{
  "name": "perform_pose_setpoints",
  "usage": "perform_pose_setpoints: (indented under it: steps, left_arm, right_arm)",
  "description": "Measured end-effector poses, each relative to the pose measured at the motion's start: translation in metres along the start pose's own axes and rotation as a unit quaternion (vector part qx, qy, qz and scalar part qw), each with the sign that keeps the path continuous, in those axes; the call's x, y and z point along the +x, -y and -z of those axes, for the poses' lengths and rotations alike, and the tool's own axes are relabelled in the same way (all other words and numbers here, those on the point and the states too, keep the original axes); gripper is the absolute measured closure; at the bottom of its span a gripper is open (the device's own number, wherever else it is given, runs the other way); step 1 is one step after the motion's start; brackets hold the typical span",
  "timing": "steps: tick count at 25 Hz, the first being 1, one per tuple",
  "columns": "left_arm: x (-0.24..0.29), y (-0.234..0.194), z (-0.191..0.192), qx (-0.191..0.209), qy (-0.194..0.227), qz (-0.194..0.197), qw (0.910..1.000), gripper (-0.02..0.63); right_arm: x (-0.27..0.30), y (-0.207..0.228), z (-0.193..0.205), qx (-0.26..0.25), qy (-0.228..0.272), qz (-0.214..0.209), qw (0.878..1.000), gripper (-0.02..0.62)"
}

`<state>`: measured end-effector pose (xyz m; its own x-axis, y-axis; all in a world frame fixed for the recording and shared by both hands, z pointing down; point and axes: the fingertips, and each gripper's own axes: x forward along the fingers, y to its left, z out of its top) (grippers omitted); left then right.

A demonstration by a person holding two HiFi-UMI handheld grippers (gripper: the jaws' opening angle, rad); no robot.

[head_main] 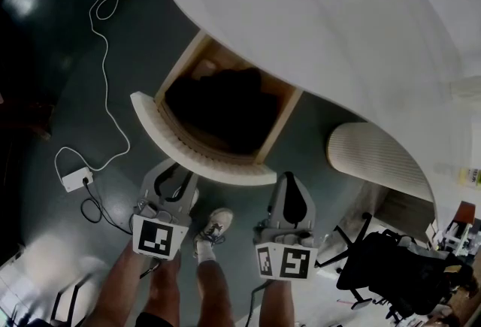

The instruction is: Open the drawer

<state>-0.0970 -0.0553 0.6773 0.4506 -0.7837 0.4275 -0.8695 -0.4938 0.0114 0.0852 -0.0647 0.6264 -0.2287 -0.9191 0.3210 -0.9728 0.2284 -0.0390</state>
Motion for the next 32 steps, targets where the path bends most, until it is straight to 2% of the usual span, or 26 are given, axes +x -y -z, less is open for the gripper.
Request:
perform_pose_setpoints:
  steps: [12, 13, 17, 19, 23, 26, 32]
  left_arm:
    - [0.001, 0.0, -0.001, -0.002, -0.008, 0.007, 0.9999, 0.492]
    - [0.001, 0.002, -0.002, -0.007, -0.007, 0.011, 0.9999, 0.48]
    - [-0.002, 0.006, -0.008, -0.026, 0.0, 0.026, 0.9993, 0.348]
    - [-0.004, 0.005, -0.01, -0.031, -0.001, 0.024, 0.9992, 0.33]
    - [-0.01, 0.003, -0.018, -0.028, -0.004, 0.018, 0.9994, 0.325]
    - [-0.015, 0.002, -0.027, -0.023, 0.011, 0.013, 0.9996, 0.325]
    - [-0.032, -0.002, -0.072, -0.015, 0.014, 0.01, 0.9997, 0.33]
  right_arm:
    - [-0.002, -0.007, -0.005, -0.001, -0.001, -0.002, 1.0, 0.592]
    - [-0.002, -0.007, -0.006, -0.001, -0.001, -0.002, 1.0, 0.592]
    - [-0.002, -0.006, -0.012, -0.003, 0.0, -0.001, 1.0, 0.592]
    - [-0.003, -0.005, -0.015, -0.004, -0.001, -0.001, 1.0, 0.592]
    - [-0.008, -0.004, -0.02, -0.005, -0.003, 0.0, 1.0, 0.592]
    - [-0.012, -0.003, -0.028, -0.005, -0.004, 0.002, 1.0, 0.592]
    - [-0.022, -0.004, -0.061, -0.009, 0.003, 0.001, 1.0, 0.592]
